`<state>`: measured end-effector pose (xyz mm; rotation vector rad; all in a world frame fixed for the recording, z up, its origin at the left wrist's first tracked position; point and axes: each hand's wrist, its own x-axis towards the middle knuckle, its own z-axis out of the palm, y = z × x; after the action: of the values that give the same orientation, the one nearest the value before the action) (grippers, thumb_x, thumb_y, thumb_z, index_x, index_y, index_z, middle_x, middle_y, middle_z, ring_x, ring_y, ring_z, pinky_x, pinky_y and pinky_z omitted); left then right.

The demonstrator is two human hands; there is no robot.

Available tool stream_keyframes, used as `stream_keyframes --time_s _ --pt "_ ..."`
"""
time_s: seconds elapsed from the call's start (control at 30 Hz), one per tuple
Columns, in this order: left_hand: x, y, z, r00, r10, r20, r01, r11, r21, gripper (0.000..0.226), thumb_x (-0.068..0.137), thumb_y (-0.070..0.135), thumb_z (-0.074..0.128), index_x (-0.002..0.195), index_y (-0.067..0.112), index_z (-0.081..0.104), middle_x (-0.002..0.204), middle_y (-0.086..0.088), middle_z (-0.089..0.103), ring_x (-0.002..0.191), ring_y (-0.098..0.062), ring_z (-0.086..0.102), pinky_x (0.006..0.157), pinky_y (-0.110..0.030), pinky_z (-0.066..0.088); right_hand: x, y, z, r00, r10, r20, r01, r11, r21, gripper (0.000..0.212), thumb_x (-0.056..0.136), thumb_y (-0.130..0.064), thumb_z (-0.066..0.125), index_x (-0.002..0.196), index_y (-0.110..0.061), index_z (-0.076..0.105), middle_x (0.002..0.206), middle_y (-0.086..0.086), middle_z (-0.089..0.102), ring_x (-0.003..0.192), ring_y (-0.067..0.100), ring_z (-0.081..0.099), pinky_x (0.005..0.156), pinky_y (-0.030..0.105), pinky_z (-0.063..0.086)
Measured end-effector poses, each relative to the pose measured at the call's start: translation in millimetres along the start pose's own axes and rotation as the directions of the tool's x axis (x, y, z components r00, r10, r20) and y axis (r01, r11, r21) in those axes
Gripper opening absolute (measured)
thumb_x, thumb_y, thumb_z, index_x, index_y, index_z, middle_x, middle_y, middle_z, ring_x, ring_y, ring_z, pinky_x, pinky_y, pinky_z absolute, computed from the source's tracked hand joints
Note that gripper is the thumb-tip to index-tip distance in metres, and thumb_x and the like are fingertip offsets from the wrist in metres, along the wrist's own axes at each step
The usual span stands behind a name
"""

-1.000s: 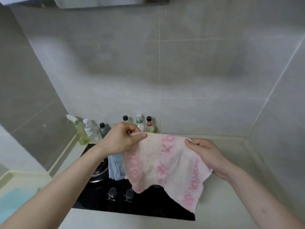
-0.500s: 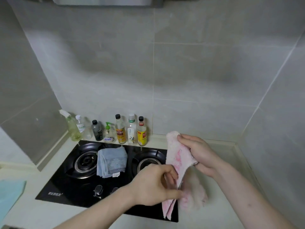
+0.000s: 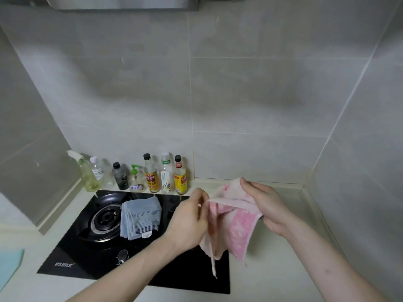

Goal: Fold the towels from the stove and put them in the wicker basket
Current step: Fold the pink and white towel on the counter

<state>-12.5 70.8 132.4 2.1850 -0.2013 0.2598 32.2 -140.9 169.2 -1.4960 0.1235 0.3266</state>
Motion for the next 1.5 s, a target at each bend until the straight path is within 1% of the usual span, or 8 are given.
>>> stream_keyframes --time_s 0.13,0.43,0.67,0.87,1.03,1.23,1.4,1.5 --pt "29 15 -32 0.986 0.164 -0.032 -0.159 0.981 0.109 0.014 0.101 0.019 0.051 0.093 0.029 0.045 0.068 0.007 0.057 0.062 -0.015 0.054 0.062 -0.040 0.047 5 -3 -12 0.998 -0.044 0.050 0.053 0.980 -0.194 0.033 0.087 -0.047 0.074 0.104 -0.019 0.080 0.112 -0.004 0.077 0.116 0.015 0.068 0.113 0.045 0.045" --pt "58 15 -85 0.886 0.124 0.448 -0.315 0.868 0.383 0.048 0.076 0.072 0.074 0.072 0.027 0.056 0.061 0.002 0.053 0.056 -0.012 0.049 0.053 -0.027 0.038 1 -14 -33 0.990 -0.062 0.126 0.095 0.955 -0.280 0.044 0.076 -0.048 0.080 0.109 -0.018 0.077 0.106 -0.003 0.079 0.106 0.014 0.073 0.104 0.036 0.052" --pt "44 -1 -81 0.934 -0.147 0.326 0.197 0.972 -0.127 0.056 0.075 0.058 0.082 0.088 0.006 0.070 0.075 -0.024 0.066 0.064 -0.037 0.063 0.058 -0.044 0.050 2 -1 -66 0.992 -0.119 0.031 0.120 0.878 -0.464 0.041 0.071 -0.062 0.083 0.105 -0.041 0.074 0.069 0.005 0.058 0.066 0.018 0.058 0.071 0.028 0.044" --pt "41 35 -57 0.942 -0.118 0.315 0.191 0.958 -0.212 0.026 0.090 0.037 0.077 0.087 0.011 0.074 0.079 -0.009 0.069 0.073 -0.019 0.062 0.071 -0.038 0.047 -14 8 -41 0.945 -0.306 0.120 0.320 0.778 -0.541 0.015 0.077 -0.045 0.084 0.090 -0.040 0.079 0.058 -0.006 0.043 0.058 0.012 0.041 0.060 0.024 0.036" --pt "35 57 -34 0.904 -0.110 0.412 0.211 0.955 -0.207 0.039 0.087 0.038 0.078 0.079 0.002 0.064 0.071 -0.006 0.054 0.064 -0.019 0.049 0.062 -0.035 0.037 -37 21 -3 0.920 -0.195 0.339 0.353 0.788 -0.505 0.038 0.074 -0.025 0.087 0.108 -0.030 0.070 0.106 -0.016 0.073 0.101 0.003 0.068 0.085 0.024 0.057" --pt "16 42 -24 0.880 -0.072 0.470 0.137 0.985 -0.106 0.034 0.084 0.035 0.084 0.078 0.007 0.065 0.059 -0.004 0.054 0.047 -0.008 0.046 0.045 -0.020 0.039 -31 40 -8 0.943 -0.250 0.220 0.315 0.885 -0.343 0.019 0.079 0.000 0.077 0.075 -0.011 0.063 0.071 -0.002 0.062 0.069 0.013 0.055 0.063 0.030 0.039" --pt "-10 -20 -13 0.839 -0.207 0.503 0.185 0.978 0.093 0.035 0.077 0.039 0.085 0.077 0.008 0.069 0.069 0.010 0.060 0.065 -0.005 0.056 0.066 -0.031 0.050 -35 49 -23 0.966 -0.201 0.161 0.244 0.915 -0.321 0.034 0.085 -0.017 0.079 0.065 -0.023 0.052 0.065 -0.003 0.052 0.064 0.013 0.050 0.061 0.030 0.034" --pt "-32 -40 -7 0.788 -0.284 0.546 0.402 0.910 -0.106 0.022 0.083 0.024 0.082 0.096 0.007 0.076 0.093 0.005 0.075 0.090 -0.011 0.071 0.088 -0.036 0.057 -36 58 -26 0.973 -0.183 0.137 0.219 0.921 -0.324 0.036 0.077 -0.038 0.081 0.064 -0.024 0.050 0.067 0.000 0.049 0.066 0.014 0.050 0.066 0.033 0.033"
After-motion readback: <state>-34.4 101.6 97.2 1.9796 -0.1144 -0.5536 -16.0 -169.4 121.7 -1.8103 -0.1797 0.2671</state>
